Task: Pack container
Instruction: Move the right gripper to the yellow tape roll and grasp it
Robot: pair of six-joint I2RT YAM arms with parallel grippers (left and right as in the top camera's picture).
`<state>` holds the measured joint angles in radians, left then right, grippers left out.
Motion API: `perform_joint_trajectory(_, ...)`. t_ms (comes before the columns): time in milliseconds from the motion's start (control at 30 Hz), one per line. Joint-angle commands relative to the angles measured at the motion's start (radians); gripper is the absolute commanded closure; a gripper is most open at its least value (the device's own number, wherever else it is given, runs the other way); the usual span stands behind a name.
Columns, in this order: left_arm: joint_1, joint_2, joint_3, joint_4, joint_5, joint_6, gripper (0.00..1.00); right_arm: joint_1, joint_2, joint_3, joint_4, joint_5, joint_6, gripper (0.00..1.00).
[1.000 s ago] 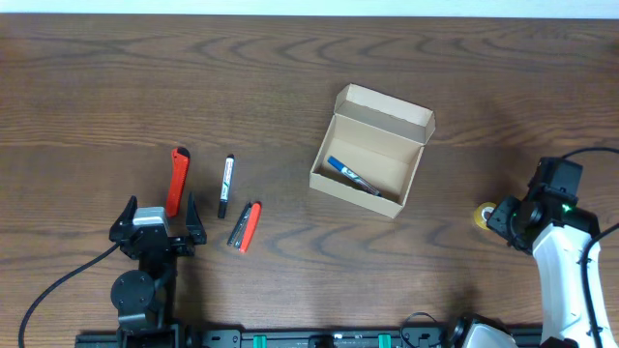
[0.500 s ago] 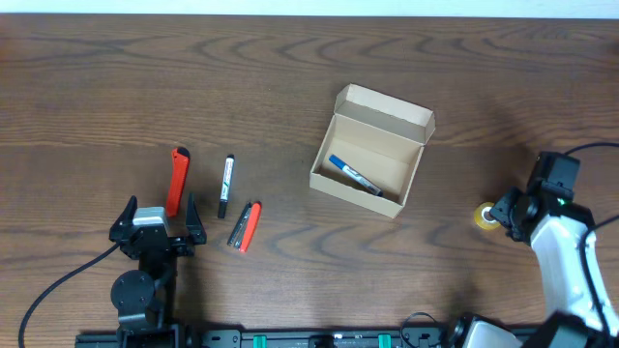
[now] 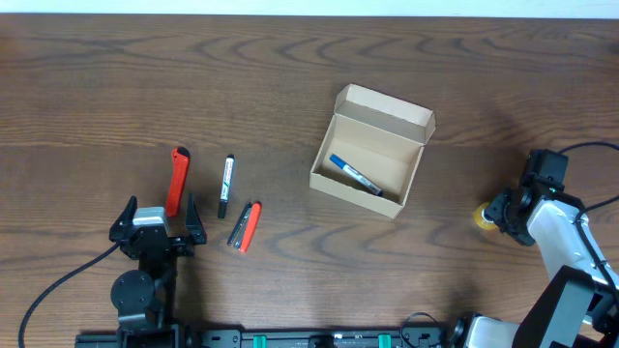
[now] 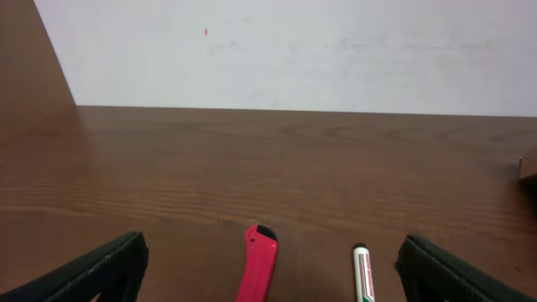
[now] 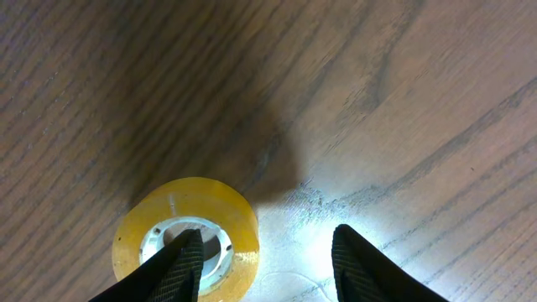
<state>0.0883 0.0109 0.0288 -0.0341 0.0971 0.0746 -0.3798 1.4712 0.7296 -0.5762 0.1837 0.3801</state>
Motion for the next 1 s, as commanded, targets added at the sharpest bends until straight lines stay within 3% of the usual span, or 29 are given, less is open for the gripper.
perform_joint_trajectory(0,-0.005,-0.007,-0.024,-0.034,0.004,-0.011,0.04,-0.006,0.008,-0.006,0.011,0.015,0.016,0.51)
perform_joint_trajectory(667,-0.005,-0.007,-0.024,-0.034,0.004,-0.011,0.05,-0.006,0.098,-0.014,0.027,-0.009,0.016,0.52)
perform_joint_trajectory(700,-0.005,-0.007,-0.024,-0.034,0.004,-0.011,0.04,-0.006,0.104,-0.014,0.027,-0.015,0.016,0.55)
perform_joint_trajectory(733,-0.005,-0.007,-0.024,-0.034,0.004,-0.011,0.05,-0.006,0.111,-0.014,0.027,-0.018,0.016,0.68)
perform_joint_trajectory(833,-0.005,-0.007,-0.024,-0.034,0.004,-0.011,0.05,-0.006,0.133,-0.014,0.027,-0.026,0.016,0.93)
perform_joint_trajectory(867,-0.005,-0.007,-0.024,-0.034,0.004,-0.011,0.05,-0.006,0.137,-0.014,0.029,-0.032,0.016,0.98)
perform_joint_trajectory(967,-0.005,-0.007,-0.024,-0.034,0.004,-0.011,0.05,-0.006,0.142,-0.014,0.033,-0.039,0.016,0.99)
